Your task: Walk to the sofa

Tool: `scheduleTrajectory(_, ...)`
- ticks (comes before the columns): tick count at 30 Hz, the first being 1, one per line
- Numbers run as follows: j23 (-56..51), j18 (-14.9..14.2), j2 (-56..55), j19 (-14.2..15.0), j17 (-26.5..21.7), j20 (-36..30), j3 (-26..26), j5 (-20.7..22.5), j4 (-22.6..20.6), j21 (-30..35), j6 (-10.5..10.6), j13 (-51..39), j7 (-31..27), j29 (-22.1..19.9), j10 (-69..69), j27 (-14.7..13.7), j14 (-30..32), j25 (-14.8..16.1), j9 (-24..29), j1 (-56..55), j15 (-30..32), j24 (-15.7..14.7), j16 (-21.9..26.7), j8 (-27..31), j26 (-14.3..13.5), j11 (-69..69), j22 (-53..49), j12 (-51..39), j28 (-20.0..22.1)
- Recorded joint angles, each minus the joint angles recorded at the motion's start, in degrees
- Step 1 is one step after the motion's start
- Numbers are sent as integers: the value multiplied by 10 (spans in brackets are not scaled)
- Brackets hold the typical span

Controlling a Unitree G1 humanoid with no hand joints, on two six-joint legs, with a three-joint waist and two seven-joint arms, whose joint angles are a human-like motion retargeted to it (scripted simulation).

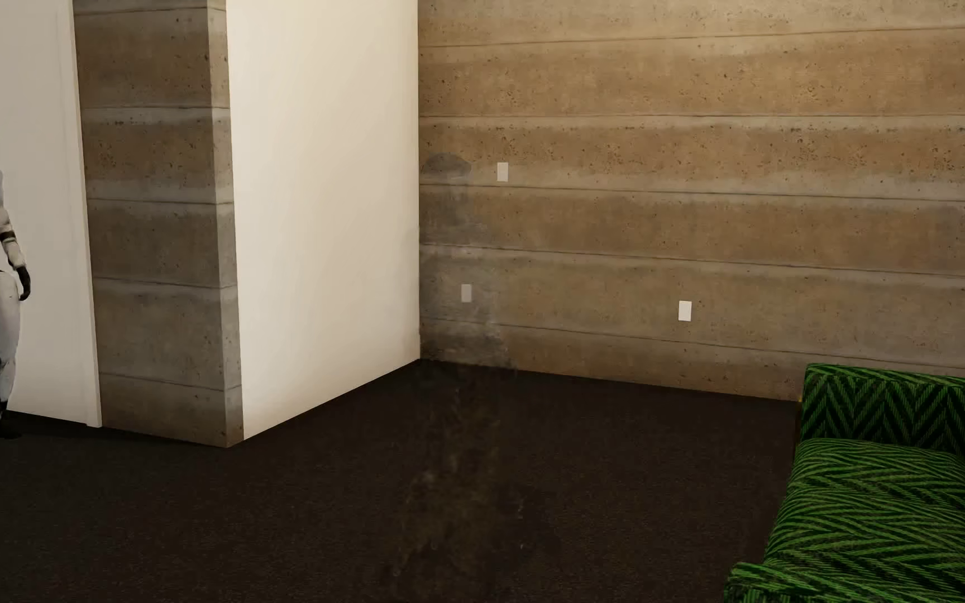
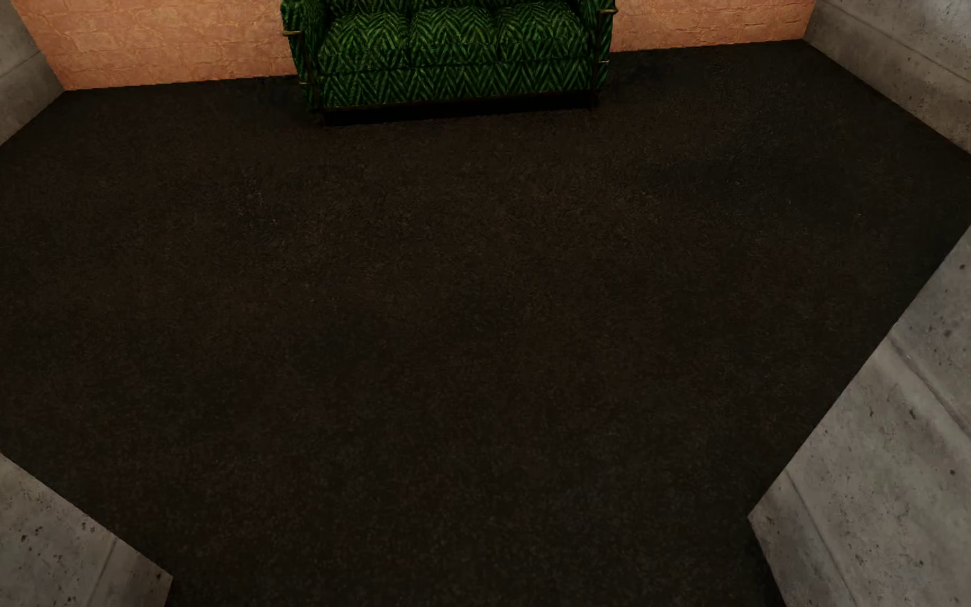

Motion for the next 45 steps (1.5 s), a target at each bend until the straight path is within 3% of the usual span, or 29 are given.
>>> scheduleTrajectory(16, -1, 0, -1, 0, -2, -2, 0, 1, 2, 4, 1, -4, 0, 0, 1, 0, -3, 0, -1, -1, -3, 0, 2, 0, 0, 1, -2, -4, 0)
scheduleTrajectory(17, -1, 0, -4, 0, -2, -2, 0, 1, 2, 4, 0, -4, 0, 0, 5, 0, -1, 0, 1, -4, -25, 0, 2, 0, 0, 5, -2, -4, 0)
scheduleTrajectory(18, 0, 0, -22, 0, -1, 0, 1, 3, 1, 4, 0, -5, 0, 0, -2, 0, -1, 0, 1, -16, -81, 0, 2, 0, 0, 135, -1, -4, 0)
scheduleTrajectory(19, -2, 0, -48, 0, -2, -1, 2, 5, -1, 5, 0, -4, 0, 0, 123, 0, -20, 0, 2, -35, -91, 0, 3, 0, 0, 124, 2, -5, 0)
scheduleTrajectory(20, 3, 0, -65, 0, 3, 22, 1, 11, -2, 14, -3, -4, 0, 0, 141, 0, -43, 0, 8, -53, -60, 0, -1, 0, 0, 125, -6, 4, 0)
scheduleTrajectory(24, 1, 0, -62, 0, 12, 20, -7, 10, 4, 0, -6, 19, 0, 0, 147, 0, -126, 0, 10, -13, -66, 0, 2, 0, 0, 154, -13, 29, 0)
scheduleTrajectory(29, 5, 0, -48, 0, 5, 48, -9, 17, 5, -10, -6, 24, 0, 0, 156, 0, -162, 0, 1, -1, -126, 0, 6, 0, 0, 156, -6, 50, 0)
scheduleTrajectory(34, -3, 0, -41, 0, -9, 59, 10, 46, 20, -16, 26, 3, 0, 0, 459, 0, -115, 0, 26, -243, -166, 0, -7, 0, 0, 160, -9, 30, 0)
scheduleTrajectory(36, -13, 0, -24, 0, 1, 68, 36, 42, 13, -37, 26, -19, 0, 0, 526, 0, -110, 0, 29, -346, -189, 0, -13, 0, 0, 139, 0, 35, 0)
scheduleTrajectory(41, -185, 0, 55, 0, 19, 94, 89, 15, 20, -79, 9, -72, 0, 0, 354, 0, -14, 0, 50, -486, -249, 0, -7, 0, 0, 107, 38, 80, 0)
scheduleTrajectory(45, -293, 0, 147, 0, 36, 142, 107, -1, 52, -94, 6, -126, 0, 0, 235, 0, 39, 0, 59, -491, -309, 0, -7, 0, 0, 124, 111, 83, 0)
